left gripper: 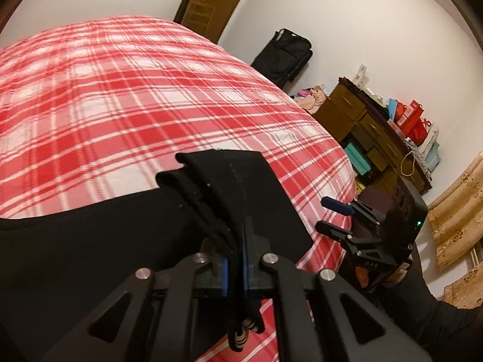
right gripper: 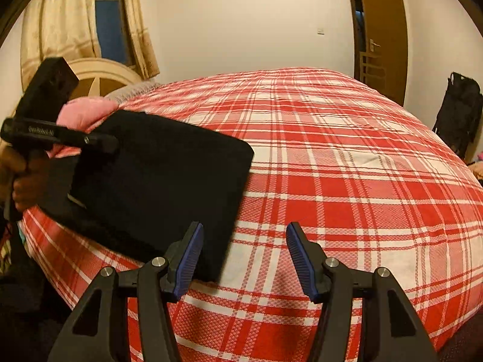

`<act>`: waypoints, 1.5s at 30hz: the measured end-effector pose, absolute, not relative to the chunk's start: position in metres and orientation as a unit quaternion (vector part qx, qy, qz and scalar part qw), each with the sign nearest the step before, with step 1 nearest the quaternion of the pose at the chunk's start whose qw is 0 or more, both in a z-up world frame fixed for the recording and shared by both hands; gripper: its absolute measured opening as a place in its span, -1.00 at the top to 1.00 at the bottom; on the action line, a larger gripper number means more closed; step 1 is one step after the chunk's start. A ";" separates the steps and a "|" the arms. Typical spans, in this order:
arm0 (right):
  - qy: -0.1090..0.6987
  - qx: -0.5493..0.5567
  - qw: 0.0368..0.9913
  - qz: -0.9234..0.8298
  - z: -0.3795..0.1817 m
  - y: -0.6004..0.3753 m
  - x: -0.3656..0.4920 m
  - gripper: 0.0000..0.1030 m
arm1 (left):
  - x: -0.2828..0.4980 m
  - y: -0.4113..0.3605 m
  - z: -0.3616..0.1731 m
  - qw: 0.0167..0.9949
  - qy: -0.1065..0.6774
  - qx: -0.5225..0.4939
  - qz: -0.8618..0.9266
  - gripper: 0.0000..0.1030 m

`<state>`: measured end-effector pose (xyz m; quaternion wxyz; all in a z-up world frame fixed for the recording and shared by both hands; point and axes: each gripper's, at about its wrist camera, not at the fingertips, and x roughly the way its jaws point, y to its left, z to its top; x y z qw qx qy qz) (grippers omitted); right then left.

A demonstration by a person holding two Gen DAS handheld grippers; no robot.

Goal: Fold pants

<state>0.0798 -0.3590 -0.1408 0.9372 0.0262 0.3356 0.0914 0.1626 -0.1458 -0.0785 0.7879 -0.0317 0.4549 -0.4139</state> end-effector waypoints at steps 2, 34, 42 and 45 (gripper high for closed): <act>0.337 0.021 0.937 0.093 -0.142 -0.357 0.081 -0.14 | 0.163 -0.138 -0.077 0.794 0.452 -0.028 -0.406 0.88; 0.347 -0.017 0.931 0.112 -0.150 -0.333 0.078 -0.14 | 0.167 -0.014 -0.109 0.814 0.481 -0.078 -0.317 0.88; 0.328 -0.010 0.936 0.128 -0.142 -0.315 0.073 -0.14 | 0.177 -0.012 -0.148 0.806 0.509 -0.078 -0.292 0.83; 0.297 -0.002 0.940 0.166 -0.127 -0.291 0.069 -0.14 | 0.177 -0.012 -0.153 0.809 0.508 -0.071 -0.287 0.77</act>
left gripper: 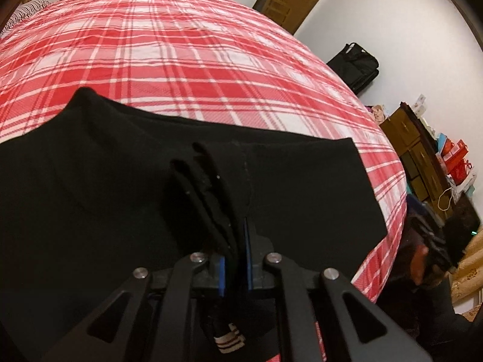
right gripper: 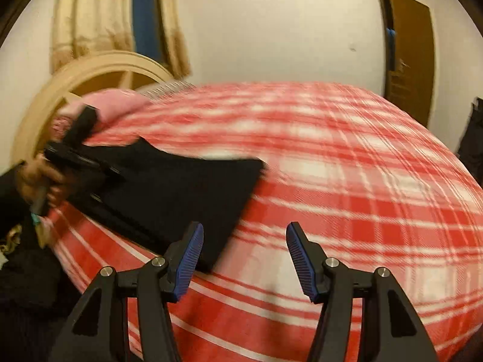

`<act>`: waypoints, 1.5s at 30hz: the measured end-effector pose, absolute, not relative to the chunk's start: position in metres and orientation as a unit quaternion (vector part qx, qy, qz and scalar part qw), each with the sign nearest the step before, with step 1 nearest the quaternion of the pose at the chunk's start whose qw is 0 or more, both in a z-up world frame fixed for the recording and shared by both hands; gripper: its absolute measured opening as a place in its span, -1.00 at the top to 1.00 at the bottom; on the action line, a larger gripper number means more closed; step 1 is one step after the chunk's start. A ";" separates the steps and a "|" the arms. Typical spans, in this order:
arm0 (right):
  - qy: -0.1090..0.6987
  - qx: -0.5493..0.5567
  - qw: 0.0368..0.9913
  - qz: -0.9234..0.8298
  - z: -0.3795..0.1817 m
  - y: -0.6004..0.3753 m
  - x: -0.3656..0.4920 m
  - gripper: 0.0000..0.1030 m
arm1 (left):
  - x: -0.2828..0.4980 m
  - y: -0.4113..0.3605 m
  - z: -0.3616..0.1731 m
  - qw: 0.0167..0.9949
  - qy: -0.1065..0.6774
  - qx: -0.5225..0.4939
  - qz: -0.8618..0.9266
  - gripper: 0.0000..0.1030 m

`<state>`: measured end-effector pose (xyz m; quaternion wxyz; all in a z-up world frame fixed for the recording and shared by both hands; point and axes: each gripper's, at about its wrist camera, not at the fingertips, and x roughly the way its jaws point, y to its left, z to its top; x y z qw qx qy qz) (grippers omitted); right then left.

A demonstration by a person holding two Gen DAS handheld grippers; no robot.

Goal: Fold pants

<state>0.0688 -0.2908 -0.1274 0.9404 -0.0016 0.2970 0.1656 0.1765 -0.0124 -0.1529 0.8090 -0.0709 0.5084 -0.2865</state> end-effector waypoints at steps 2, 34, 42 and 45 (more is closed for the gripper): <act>0.302 -0.009 0.934 0.191 -0.128 -0.270 0.074 -0.17 | 0.175 -0.013 -0.152 0.815 0.503 -0.059 -0.283 0.71; 0.373 -0.094 0.886 0.260 -0.162 -0.090 0.143 -0.21 | 0.135 0.195 -0.130 0.905 0.423 0.049 0.006 -0.51; 0.353 -0.112 0.884 0.285 -0.155 -0.039 0.153 -0.21 | 0.132 0.228 -0.134 0.904 0.426 0.027 0.031 -0.51; 0.370 -0.129 0.870 0.298 -0.169 -0.019 0.152 -0.21 | 0.132 0.233 -0.136 0.903 0.428 0.028 0.028 -0.51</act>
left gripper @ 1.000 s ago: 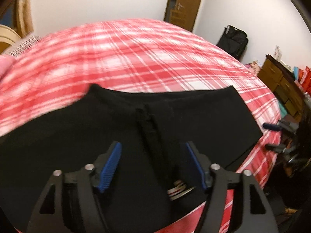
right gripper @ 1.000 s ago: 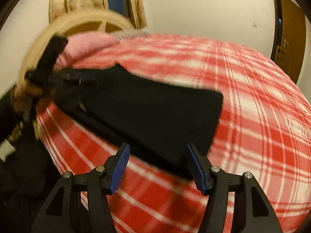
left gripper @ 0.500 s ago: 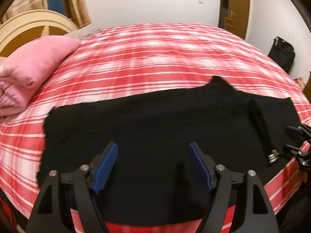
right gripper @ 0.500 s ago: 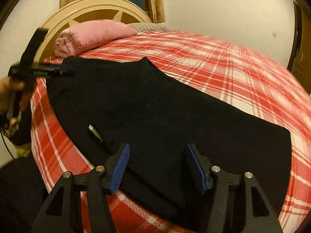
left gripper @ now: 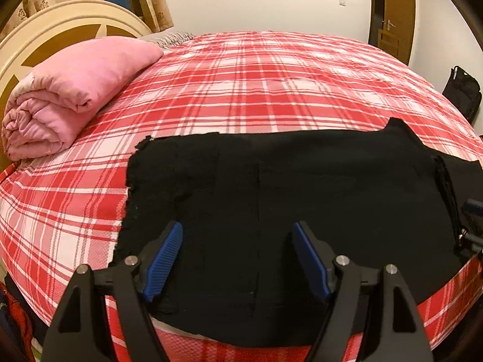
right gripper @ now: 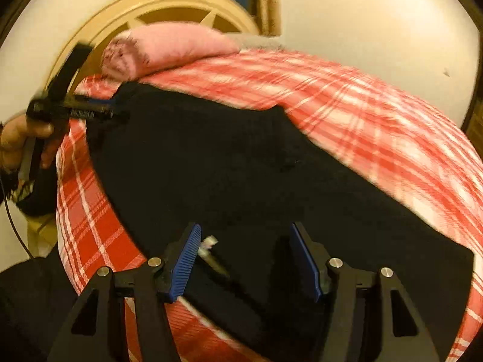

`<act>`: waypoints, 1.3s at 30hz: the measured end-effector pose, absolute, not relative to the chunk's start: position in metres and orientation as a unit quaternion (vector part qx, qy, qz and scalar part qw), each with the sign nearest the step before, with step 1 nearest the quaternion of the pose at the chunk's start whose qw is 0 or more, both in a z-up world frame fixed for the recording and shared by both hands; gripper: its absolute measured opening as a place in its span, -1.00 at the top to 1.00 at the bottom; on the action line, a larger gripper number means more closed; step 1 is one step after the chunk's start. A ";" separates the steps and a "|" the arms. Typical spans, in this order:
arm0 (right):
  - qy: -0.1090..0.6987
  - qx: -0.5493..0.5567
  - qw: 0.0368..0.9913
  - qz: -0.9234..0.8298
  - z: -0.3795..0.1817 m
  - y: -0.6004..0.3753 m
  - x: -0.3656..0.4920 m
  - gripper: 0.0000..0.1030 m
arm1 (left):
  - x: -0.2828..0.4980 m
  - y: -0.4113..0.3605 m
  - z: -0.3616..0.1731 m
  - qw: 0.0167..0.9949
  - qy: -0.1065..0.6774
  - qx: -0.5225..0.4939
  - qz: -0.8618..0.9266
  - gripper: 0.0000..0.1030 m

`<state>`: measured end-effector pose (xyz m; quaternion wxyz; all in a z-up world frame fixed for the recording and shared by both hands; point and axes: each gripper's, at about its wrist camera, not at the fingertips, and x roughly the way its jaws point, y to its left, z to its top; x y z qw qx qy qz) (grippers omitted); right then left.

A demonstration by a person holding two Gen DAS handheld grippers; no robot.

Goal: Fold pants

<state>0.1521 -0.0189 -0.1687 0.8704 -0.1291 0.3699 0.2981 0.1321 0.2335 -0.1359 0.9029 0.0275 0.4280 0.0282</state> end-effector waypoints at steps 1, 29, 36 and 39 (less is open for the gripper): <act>0.369 -0.136 0.872 0.293 -0.173 -0.015 0.151 -0.23 | 0.131 0.235 -0.136 0.903 0.428 0.027 0.026 -0.51; 0.313 -0.086 0.895 0.306 -0.153 -0.030 0.116 -0.30 | 0.134 0.320 -0.158 0.901 0.405 -0.154 0.002 -0.60; 0.314 -0.073 0.896 0.306 -0.154 -0.031 0.113 -0.30 | 0.134 0.316 -0.160 0.906 0.395 -0.146 -0.032 -0.09; 0.310 -0.074 0.896 0.310 -0.153 -0.029 0.109 -0.30 | 0.134 0.312 -0.157 0.904 0.395 -0.153 -0.057 0.25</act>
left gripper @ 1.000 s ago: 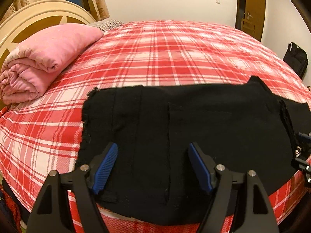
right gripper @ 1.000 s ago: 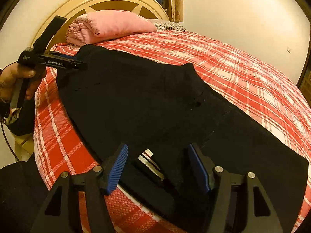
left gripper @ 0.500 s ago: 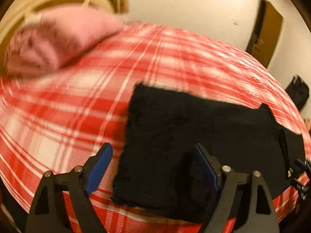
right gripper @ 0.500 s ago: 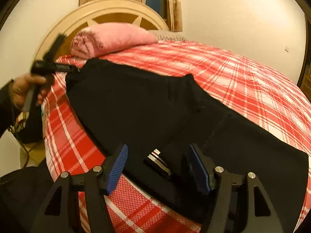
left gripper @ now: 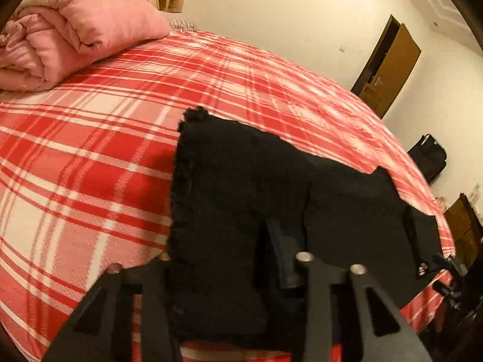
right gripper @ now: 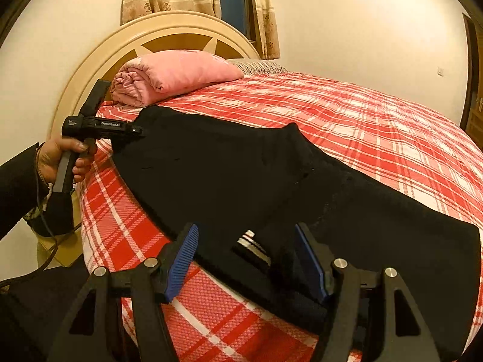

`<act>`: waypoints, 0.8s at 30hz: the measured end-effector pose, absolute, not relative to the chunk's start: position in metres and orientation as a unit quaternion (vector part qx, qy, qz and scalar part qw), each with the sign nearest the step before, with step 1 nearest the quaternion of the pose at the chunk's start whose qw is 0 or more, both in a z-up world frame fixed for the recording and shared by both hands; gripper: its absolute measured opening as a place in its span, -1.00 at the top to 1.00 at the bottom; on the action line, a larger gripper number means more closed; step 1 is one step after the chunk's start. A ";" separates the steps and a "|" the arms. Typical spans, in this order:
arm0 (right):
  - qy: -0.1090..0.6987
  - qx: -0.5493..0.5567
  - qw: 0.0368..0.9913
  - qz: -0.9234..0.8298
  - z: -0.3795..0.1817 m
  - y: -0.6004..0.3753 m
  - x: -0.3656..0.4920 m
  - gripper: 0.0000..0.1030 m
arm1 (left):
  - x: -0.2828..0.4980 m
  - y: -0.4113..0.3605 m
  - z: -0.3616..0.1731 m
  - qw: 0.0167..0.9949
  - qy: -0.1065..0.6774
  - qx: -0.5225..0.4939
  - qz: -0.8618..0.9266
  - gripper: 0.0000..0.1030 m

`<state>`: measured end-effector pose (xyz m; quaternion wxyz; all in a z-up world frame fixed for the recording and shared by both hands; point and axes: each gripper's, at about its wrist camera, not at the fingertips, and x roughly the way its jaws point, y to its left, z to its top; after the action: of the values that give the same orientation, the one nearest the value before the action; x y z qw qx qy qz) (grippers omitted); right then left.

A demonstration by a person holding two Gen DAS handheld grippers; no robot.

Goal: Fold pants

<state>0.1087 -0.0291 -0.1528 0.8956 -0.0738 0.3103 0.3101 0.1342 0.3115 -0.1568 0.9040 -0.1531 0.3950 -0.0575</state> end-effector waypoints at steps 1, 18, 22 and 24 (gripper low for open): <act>0.309 -0.075 0.896 0.311 -0.153 -0.029 0.108 -0.30 | 0.135 0.311 -0.156 0.905 0.396 -0.147 -0.055 0.22; 0.294 -0.028 0.918 0.265 -0.135 -0.073 0.109 -0.30 | 0.117 0.294 -0.107 0.918 0.332 -0.192 -0.097 0.68; 0.296 -0.011 0.924 0.241 -0.130 -0.099 0.112 -0.30 | 0.115 0.270 -0.078 0.922 0.314 -0.188 -0.124 0.68; 0.296 -0.007 0.928 0.225 -0.126 -0.112 0.112 -0.30 | 0.114 0.252 -0.064 0.924 0.305 -0.183 -0.143 0.69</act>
<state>0.1125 -0.1125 -0.1259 0.9283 -0.0069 0.2956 0.2255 0.1143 0.2522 -0.0639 0.9235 -0.1826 0.3053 -0.1435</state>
